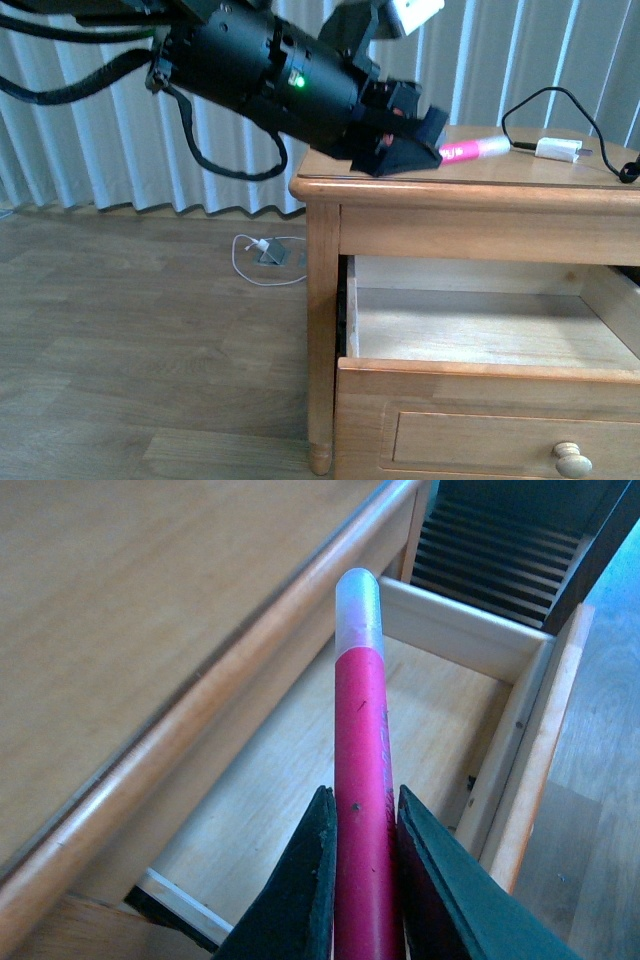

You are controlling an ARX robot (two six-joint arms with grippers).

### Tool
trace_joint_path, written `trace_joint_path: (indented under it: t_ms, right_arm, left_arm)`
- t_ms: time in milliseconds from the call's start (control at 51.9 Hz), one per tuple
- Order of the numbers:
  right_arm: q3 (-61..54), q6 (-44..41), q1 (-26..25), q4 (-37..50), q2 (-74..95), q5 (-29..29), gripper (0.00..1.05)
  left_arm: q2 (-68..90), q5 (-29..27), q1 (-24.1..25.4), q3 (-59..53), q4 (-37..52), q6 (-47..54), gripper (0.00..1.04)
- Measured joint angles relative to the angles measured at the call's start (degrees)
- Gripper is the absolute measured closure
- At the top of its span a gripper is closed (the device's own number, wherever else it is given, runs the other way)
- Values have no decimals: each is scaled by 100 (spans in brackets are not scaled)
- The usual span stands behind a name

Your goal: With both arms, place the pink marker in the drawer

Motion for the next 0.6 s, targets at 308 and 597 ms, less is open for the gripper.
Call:
trace_joint_path:
  t_ms: [308, 597]
  right_arm:
    - [0, 0, 0, 0, 0, 0, 8]
    - [0, 0, 0, 0, 2, 0, 8]
  left_arm:
    - [575, -197, -348, -289, 155, 120, 90]
    - [1014, -592, -498, -284, 245, 118, 90]
